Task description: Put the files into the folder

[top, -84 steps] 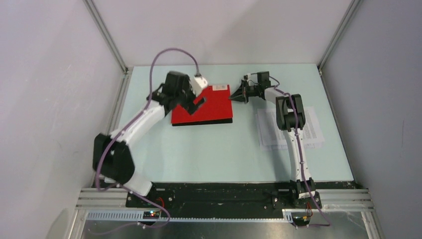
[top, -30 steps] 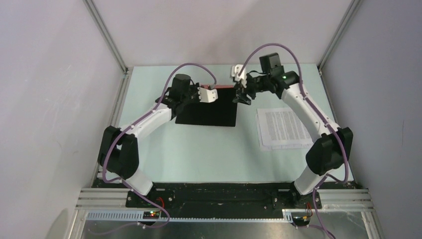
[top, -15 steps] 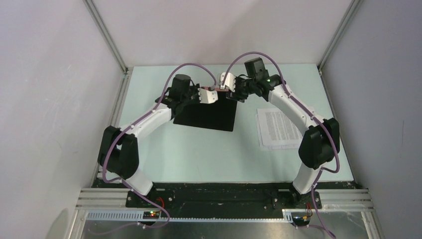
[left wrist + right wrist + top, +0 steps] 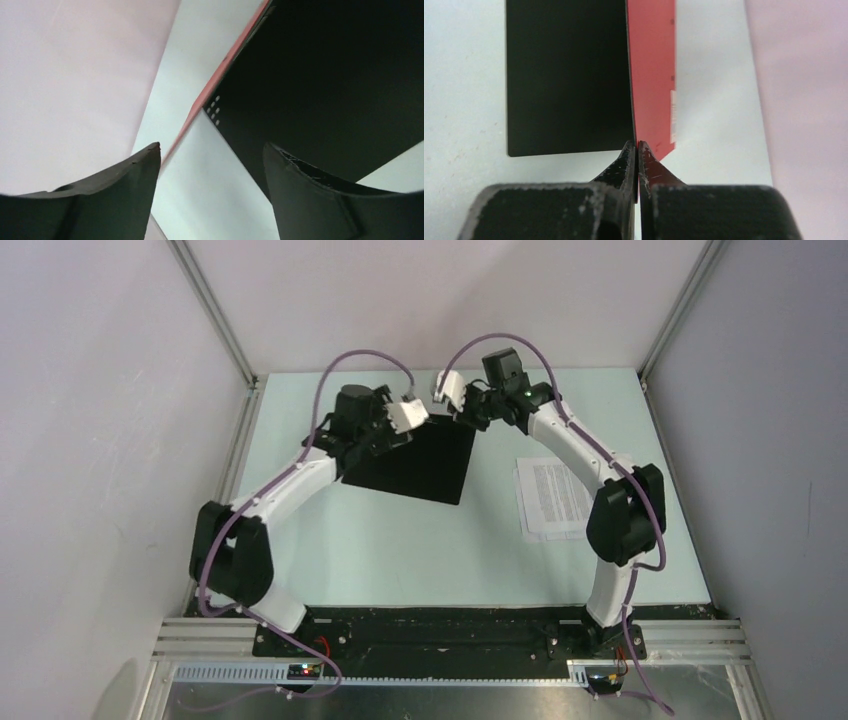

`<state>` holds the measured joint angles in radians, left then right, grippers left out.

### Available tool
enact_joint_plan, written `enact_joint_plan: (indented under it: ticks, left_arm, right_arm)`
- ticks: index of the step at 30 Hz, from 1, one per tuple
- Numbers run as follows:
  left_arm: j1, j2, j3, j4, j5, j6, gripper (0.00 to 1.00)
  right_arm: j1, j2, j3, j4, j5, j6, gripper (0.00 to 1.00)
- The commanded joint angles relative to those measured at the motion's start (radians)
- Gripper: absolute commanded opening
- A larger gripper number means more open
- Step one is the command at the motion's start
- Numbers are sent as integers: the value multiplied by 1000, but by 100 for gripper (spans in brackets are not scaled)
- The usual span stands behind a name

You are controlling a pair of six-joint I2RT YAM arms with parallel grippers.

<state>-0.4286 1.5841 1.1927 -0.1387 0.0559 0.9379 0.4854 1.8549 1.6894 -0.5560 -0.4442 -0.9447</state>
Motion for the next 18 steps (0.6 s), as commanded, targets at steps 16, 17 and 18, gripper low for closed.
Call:
enact_joint_plan:
  ticks: [16,17,18]
  left_arm:
    - [195,-348,-27,-201,-256,-979,100]
    - [238,-311,-22,-222,-207,-1009,100]
    - [261,-290,-9,-260,-166,-1062,100]
  right_arm:
    - [-318,236,285,-133,-386,1266,0]
    - [-332,228,266,-133,-407,1266,0]
    - [-339,226,252,-134,-417,1265,0]
